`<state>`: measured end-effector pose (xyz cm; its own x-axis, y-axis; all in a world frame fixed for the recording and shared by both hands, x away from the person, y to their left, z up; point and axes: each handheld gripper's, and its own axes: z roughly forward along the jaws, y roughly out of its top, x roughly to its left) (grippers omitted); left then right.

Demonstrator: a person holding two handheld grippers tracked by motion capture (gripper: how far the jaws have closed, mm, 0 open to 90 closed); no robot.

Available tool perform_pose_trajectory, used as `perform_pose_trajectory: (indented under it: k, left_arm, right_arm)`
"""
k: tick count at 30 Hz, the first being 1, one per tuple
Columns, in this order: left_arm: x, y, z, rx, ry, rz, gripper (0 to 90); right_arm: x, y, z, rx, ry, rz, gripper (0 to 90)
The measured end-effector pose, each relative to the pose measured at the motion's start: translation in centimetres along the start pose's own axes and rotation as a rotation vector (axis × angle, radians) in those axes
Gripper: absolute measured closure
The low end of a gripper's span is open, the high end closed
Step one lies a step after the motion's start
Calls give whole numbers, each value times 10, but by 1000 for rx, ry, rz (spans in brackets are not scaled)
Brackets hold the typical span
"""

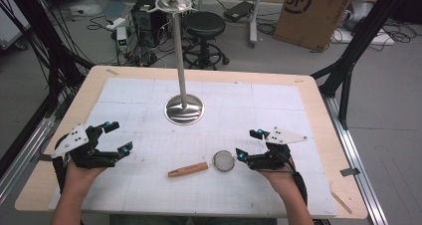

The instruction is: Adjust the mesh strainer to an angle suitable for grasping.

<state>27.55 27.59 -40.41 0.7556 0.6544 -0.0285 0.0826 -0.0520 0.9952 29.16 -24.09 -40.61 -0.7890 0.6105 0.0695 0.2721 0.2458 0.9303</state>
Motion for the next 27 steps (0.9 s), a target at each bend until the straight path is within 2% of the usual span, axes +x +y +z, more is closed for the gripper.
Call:
perform_pose_trajectory:
  k: [6, 17, 25, 27]
  left_arm:
    - [0, 0, 0, 3, -4, 3, 135]
    - [-1, 1, 0, 2, -8, 1, 135]
    - [-1, 1, 0, 3, -10, 2, 135]
    - [-1, 0, 0, 4, -11, 1, 135]
  right_arm:
    - [7, 7, 18, 50, 49, -31, 152]
    - [23, 21, 48, 162, 141, -122, 167]
    - [30, 29, 60, 215, 182, -163, 195]
    - [33, 32, 66, 236, 200, -195, 212]
